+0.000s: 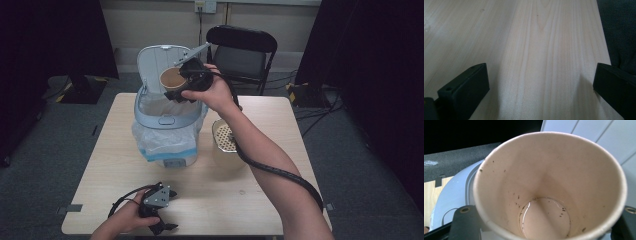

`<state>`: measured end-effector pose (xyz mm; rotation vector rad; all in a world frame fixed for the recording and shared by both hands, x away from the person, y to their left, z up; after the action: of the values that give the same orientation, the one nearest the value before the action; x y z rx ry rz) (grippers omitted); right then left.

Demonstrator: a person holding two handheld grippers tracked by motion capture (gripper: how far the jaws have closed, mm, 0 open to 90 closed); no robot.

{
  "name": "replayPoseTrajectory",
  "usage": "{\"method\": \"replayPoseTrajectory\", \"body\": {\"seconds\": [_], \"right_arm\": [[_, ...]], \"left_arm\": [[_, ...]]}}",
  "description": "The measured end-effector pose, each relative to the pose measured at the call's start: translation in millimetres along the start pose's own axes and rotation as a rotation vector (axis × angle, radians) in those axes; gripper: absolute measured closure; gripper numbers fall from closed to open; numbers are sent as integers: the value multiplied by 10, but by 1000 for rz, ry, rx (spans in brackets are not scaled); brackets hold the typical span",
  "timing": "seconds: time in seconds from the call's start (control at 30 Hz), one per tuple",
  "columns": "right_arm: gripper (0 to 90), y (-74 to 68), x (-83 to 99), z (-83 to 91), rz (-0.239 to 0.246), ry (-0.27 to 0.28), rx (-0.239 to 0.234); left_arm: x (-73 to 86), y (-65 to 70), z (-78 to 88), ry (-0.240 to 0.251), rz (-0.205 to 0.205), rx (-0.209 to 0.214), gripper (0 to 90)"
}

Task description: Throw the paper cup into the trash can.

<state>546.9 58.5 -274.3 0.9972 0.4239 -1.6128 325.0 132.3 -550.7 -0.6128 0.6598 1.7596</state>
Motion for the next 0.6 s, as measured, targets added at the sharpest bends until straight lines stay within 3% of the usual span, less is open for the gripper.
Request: {"method": "replayPoseTrajectory", "body": {"seconds": [0.17,0.27,0.6], "right_arm": [[253,-5,19,-64,-25,26,-14],[158,-26,27,-110,-65,47,-57],[153,-29,136,-80,-62,38,-69]], "left_arm": [[0,0,0,-1,1,1,0],[0,-3,-3,4,-3,3,0],[0,-2,-3,4,-3,3,0]]}}
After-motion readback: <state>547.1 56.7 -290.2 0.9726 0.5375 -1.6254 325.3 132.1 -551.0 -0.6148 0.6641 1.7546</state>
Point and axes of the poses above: each handheld gripper's, and its own axes: z roughly backward along the jaws, x roughly out of its underside, y roughly to its right, the point moved 7 cm from there along -z, roughly forward along the jaws, and after that the axes turned 9 degrees about z, right-handed, at the moved point
